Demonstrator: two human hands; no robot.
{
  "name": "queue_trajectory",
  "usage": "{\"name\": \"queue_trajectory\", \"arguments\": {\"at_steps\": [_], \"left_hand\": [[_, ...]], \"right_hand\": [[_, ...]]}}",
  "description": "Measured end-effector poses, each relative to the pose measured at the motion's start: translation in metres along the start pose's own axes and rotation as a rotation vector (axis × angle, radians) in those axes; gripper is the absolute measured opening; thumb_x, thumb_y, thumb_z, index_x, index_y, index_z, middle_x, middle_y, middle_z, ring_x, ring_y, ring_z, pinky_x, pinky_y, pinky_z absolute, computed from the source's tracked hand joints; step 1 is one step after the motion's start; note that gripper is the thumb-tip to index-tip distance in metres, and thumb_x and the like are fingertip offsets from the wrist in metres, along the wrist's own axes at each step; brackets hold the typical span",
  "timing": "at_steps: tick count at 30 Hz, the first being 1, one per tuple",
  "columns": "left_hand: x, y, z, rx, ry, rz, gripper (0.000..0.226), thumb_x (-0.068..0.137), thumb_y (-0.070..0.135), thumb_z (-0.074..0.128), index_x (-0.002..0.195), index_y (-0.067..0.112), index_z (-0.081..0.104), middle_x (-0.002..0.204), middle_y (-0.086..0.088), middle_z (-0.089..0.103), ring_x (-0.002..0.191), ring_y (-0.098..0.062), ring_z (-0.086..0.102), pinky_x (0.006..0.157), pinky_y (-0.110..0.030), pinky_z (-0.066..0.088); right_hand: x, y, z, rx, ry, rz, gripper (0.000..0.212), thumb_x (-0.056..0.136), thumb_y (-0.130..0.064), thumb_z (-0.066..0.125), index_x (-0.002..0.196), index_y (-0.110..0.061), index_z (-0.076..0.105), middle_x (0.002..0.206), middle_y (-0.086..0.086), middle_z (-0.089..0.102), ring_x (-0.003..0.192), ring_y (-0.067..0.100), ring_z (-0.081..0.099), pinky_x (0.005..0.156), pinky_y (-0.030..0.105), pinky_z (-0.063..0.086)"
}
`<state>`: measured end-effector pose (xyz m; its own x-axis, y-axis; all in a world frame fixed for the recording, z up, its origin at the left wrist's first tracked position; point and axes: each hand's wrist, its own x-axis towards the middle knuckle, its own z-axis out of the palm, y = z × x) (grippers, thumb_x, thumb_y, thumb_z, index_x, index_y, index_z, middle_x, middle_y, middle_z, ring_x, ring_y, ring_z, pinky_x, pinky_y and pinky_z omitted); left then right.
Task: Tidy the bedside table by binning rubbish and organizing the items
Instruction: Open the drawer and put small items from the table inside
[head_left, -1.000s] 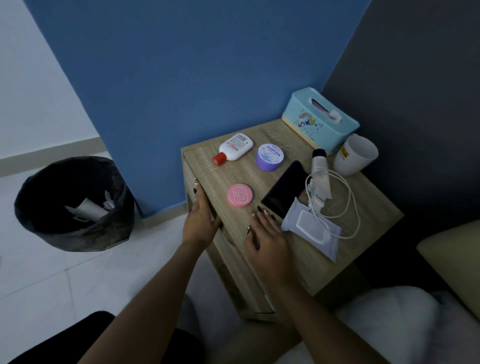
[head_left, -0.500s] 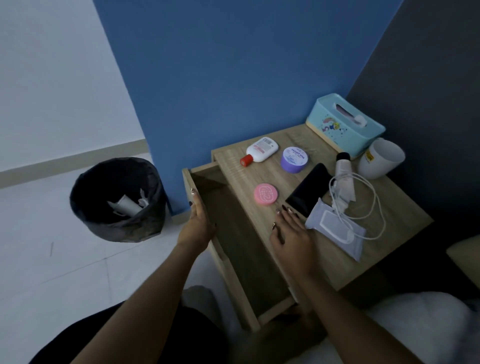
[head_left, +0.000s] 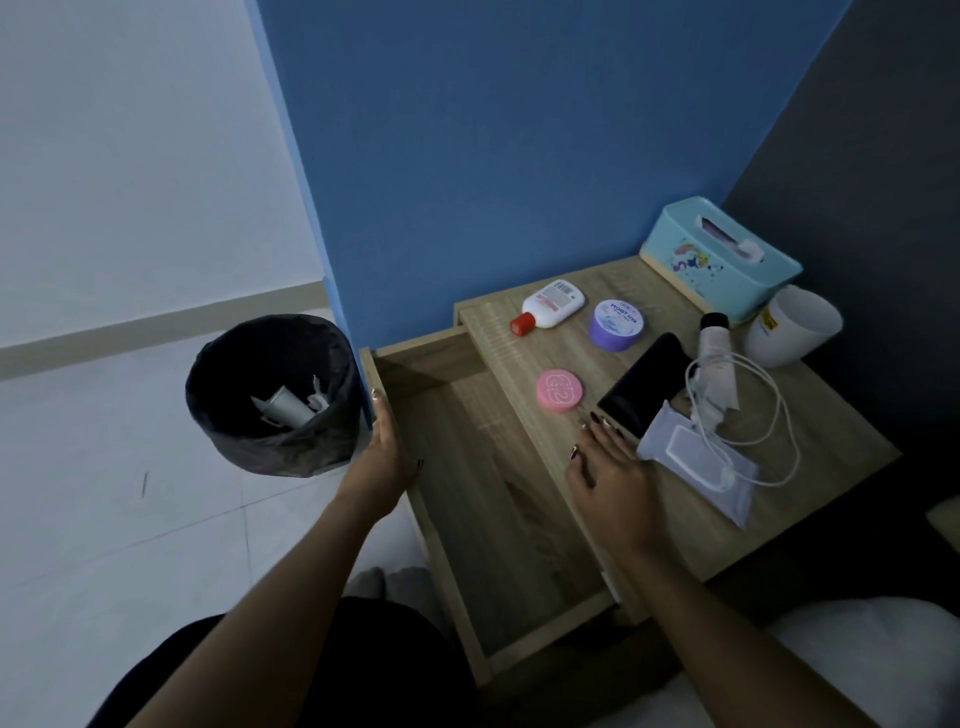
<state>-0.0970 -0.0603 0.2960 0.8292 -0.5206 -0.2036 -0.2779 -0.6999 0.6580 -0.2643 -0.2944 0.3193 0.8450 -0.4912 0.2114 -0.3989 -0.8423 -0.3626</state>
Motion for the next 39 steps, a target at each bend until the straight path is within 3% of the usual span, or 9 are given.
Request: {"name": "queue_trajectory", "arguments": {"at_steps": [7,10,13,17,20,25,33,36,39], "left_hand": [[-0.004,0.0,-0.001,0.01,0.015,0.04,0.117,0.088,0.025,0.062,0.133,0.029,-0.046,0.157,-0.022,0.017,0.119,-0.037,0.055,0.093,-0.045,0.052],[-0.004,-0.003,0.002,0.022,0.045,0.043,0.12,0.082,0.035,0.067,0.137,0.034,-0.04,0.161,-0.012,0.004,0.141,-0.035,0.029,0.11,-0.052,0.037],[0.006,-0.005,0.007,0.027,0.159,-0.013,0.11,0.083,0.051,0.061,0.146,0.029,-0.026,0.161,-0.007,-0.003,0.148,-0.031,0.007,0.116,-0.053,0.023],[0.036,-0.005,0.004,-0.084,0.289,-0.076,0.089,0.091,0.051,0.047,0.15,0.022,-0.013,0.16,-0.013,0.005,0.147,-0.032,0.016,0.112,-0.054,0.031],[0.061,0.0,-0.001,-0.239,0.352,-0.152,0.077,0.097,0.041,0.041,0.151,0.012,-0.006,0.16,-0.014,0.007,0.146,-0.032,0.018,0.114,-0.052,0.029],[0.071,0.004,0.002,-0.278,0.409,-0.242,0.061,0.102,0.033,0.029,0.152,0.013,0.002,0.159,-0.011,0.016,0.142,-0.032,0.029,0.108,-0.049,0.034],[0.07,0.008,0.003,-0.367,0.403,-0.272,0.058,0.102,0.028,0.029,0.152,0.017,0.001,0.16,-0.007,0.015,0.141,-0.031,0.031,0.108,-0.048,0.035],[0.069,0.01,0.001,-0.393,0.393,-0.284,0.058,0.102,0.026,0.029,0.152,0.018,0.0,0.161,-0.004,0.011,0.142,-0.03,0.03,0.107,-0.046,0.034],[0.069,0.009,0.0,-0.437,0.378,-0.294,0.058,0.102,0.025,0.029,0.152,0.02,0.0,0.161,-0.003,0.011,0.142,-0.029,0.029,0.109,-0.047,0.033]], "right_hand": [[-0.002,-0.004,-0.005,0.009,-0.015,0.017,0.049,0.088,-0.033,0.039,0.122,-0.009,0.064,0.128,0.01,0.063,0.124,0.024,0.056,0.1,0.034,0.046],[-0.002,-0.005,-0.005,-0.006,-0.027,0.015,0.049,0.089,-0.035,0.038,0.125,-0.012,0.062,0.132,0.007,0.06,0.127,0.02,0.053,0.102,0.036,0.047],[-0.001,-0.004,-0.005,0.004,-0.018,0.013,0.049,0.09,-0.036,0.036,0.126,-0.014,0.061,0.134,0.004,0.059,0.128,0.016,0.051,0.103,0.037,0.047],[-0.003,-0.004,-0.004,0.07,0.006,0.018,0.042,0.09,-0.025,0.048,0.129,-0.014,0.058,0.135,0.001,0.058,0.128,0.015,0.05,0.102,0.039,0.048],[0.0,-0.006,-0.008,0.13,-0.009,0.044,0.042,0.089,-0.016,0.06,0.131,-0.018,0.055,0.136,-0.001,0.057,0.128,0.01,0.047,0.105,0.034,0.044],[0.007,-0.023,-0.016,0.234,0.002,0.143,0.054,0.088,-0.025,0.064,0.139,-0.024,0.046,0.142,-0.007,0.049,0.127,0.0,0.035,0.104,0.02,0.031],[0.066,-0.052,-0.001,0.236,-0.043,0.117,0.082,0.084,-0.034,0.067,0.15,-0.028,0.019,0.161,-0.003,0.01,0.146,0.018,0.012,0.109,0.033,0.025],[0.071,-0.054,0.009,0.21,-0.047,0.125,0.08,0.086,-0.034,0.064,0.15,-0.027,0.018,0.16,0.0,0.014,0.146,0.021,0.017,0.112,0.042,0.03],[0.068,-0.054,0.017,0.243,-0.008,0.159,0.07,0.088,-0.027,0.062,0.148,-0.026,0.025,0.155,0.003,0.028,0.142,0.021,0.029,0.11,0.04,0.036]]}}
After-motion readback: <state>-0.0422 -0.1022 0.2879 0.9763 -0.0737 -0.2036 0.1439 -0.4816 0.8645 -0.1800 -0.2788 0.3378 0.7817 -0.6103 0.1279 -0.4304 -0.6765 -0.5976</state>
